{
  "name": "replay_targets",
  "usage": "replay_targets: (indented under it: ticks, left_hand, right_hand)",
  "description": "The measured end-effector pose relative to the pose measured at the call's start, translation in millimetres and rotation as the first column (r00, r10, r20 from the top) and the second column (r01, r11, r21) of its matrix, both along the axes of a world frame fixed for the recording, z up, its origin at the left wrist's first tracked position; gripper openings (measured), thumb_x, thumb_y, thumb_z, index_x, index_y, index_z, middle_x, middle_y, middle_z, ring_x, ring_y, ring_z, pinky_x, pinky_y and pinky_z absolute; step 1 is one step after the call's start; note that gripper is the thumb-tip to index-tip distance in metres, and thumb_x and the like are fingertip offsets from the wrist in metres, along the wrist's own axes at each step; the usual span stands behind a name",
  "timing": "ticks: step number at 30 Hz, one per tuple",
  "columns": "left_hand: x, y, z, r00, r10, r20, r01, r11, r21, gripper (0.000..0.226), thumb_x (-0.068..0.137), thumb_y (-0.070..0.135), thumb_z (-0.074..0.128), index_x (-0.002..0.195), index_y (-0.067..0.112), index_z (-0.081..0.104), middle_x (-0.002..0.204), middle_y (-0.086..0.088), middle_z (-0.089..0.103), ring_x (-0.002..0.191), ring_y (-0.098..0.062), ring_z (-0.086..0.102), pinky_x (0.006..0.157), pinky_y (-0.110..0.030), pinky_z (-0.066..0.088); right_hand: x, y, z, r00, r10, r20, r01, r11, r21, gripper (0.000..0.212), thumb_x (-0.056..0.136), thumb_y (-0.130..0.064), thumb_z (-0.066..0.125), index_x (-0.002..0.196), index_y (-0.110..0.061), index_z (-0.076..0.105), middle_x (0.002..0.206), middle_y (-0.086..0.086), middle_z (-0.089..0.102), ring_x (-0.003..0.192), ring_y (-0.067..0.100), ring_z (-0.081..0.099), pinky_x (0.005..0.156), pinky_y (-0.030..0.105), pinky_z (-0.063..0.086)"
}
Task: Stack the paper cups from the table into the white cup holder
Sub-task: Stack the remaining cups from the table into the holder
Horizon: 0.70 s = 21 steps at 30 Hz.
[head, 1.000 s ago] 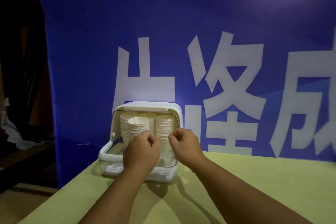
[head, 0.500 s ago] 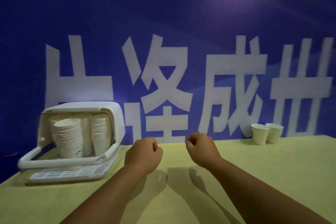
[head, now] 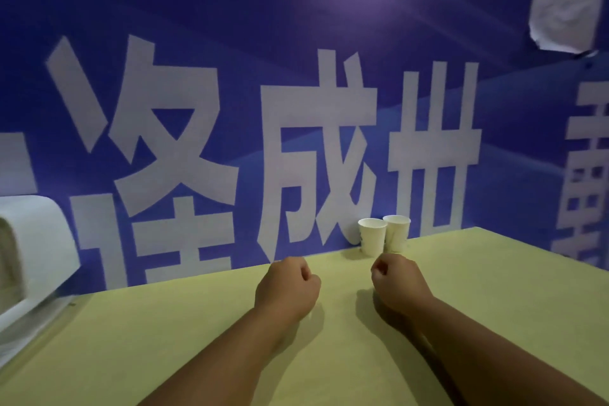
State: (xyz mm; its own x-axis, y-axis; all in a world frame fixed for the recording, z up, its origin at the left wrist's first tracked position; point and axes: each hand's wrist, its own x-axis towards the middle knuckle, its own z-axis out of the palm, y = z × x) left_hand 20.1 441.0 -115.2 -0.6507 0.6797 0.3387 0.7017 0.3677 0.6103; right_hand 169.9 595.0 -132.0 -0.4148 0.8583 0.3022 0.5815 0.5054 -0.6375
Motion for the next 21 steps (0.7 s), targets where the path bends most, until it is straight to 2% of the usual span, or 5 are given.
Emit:
replay_targets:
  ticks: [4,10,13,16,21]
  left_hand:
    - [21,66,-19,0.957,-0.067,0.284,0.045,0.996,0.082,0.006,0.089,0.025,0.060,0.086,0.020,0.061,0.085,0.002,0.068,0.071,-0.014,0.059,0.069,-0.034,0.054]
    - [19,134,-25,0.994,-0.085,0.065,0.089,0.994,-0.064,0.075,0.099,0.035,0.056,0.156,0.044,0.008,0.116,0.003,0.058,0.085,-0.011,0.060,0.064,-0.026,0.048]
    - [14,163,-24,0.994,-0.070,-0.085,0.057,0.987,-0.148,0.079,0.101,0.039,0.046,0.155,0.052,-0.010,0.114,0.003,0.060,0.086,-0.014,0.061,0.072,-0.032,0.055]
    - [17,185,-27,0.975,-0.161,-0.154,0.139,0.980,-0.142,0.076,0.104,0.037,0.042,0.154,0.054,-0.012,0.125,-0.002,0.061,0.098,-0.019,0.062,0.085,-0.040,0.057]
    - [15,200,-31,0.976,-0.143,-0.161,0.145,0.989,-0.002,0.049,0.107,0.036,0.041,0.152,0.037,0.021,0.118,-0.003,0.063,0.100,-0.021,0.062,0.087,-0.043,0.059]
  right_hand:
    - [0,48,-6,0.995,-0.088,-0.051,0.083,0.992,-0.100,0.050,0.091,-0.019,0.068,0.134,-0.027,0.045,0.124,0.000,0.056,0.098,0.016,0.058,0.083,0.029,0.053]
    - [-11,102,4,1.000,0.004,-0.020,-0.007,0.993,-0.119,0.099,0.089,-0.011,0.068,0.153,-0.042,-0.001,0.124,0.006,0.054,0.093,0.019,0.061,0.068,0.026,0.053]
    - [-13,120,2,1.000,-0.020,-0.018,0.018,0.996,-0.089,0.093,0.093,-0.009,0.058,0.156,-0.038,-0.005,0.124,0.017,0.056,0.100,0.029,0.062,0.074,0.031,0.048]
    - [-18,137,-8,0.998,-0.048,-0.031,0.048,0.999,-0.009,0.087,0.094,-0.014,0.059,0.154,-0.041,0.002,0.107,0.004,0.059,0.087,0.016,0.061,0.077,0.032,0.055]
    - [-25,138,-12,0.988,-0.155,-0.001,0.154,0.982,0.107,0.043,0.097,-0.015,0.054,0.136,-0.021,0.035,0.102,0.003,0.056,0.090,0.019,0.059,0.082,0.034,0.054]
